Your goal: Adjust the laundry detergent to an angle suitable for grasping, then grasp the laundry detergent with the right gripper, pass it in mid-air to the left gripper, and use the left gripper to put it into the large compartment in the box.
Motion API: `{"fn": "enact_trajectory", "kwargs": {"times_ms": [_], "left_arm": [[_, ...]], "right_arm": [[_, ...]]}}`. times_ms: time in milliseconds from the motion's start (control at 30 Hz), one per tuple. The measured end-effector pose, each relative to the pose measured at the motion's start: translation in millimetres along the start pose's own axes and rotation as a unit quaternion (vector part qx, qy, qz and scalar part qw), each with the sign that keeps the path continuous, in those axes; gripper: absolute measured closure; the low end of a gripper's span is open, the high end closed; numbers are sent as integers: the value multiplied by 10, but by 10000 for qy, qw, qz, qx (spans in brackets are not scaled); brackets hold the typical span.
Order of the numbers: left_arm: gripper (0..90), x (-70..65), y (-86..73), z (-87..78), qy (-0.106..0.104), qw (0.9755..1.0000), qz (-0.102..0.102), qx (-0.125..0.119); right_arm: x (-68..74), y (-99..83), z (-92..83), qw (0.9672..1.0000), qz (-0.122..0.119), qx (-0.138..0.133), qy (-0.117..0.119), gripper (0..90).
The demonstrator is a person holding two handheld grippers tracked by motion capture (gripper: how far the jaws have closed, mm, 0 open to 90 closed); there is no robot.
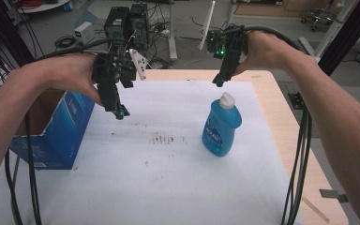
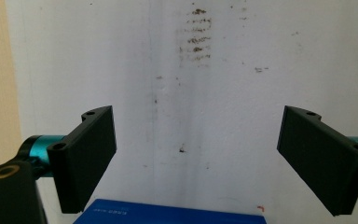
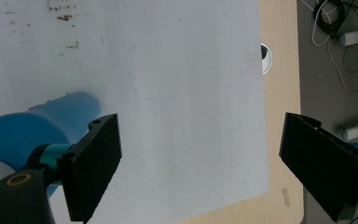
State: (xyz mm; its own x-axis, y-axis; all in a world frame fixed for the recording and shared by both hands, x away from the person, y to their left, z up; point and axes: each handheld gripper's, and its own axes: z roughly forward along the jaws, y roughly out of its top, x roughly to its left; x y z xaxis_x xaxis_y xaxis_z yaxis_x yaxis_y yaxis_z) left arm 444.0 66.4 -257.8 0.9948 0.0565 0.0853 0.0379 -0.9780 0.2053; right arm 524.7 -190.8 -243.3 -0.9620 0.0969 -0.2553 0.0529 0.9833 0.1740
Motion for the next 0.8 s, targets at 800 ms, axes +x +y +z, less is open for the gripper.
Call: {"fn": "enact_trajectory", "kwargs": {"times_ms": [800], "left_arm": [[117,3,-32,98,-86,9999,75,-70]], "right_arm": [[277,-564,-156,9970,650,412,-81,120]]}}
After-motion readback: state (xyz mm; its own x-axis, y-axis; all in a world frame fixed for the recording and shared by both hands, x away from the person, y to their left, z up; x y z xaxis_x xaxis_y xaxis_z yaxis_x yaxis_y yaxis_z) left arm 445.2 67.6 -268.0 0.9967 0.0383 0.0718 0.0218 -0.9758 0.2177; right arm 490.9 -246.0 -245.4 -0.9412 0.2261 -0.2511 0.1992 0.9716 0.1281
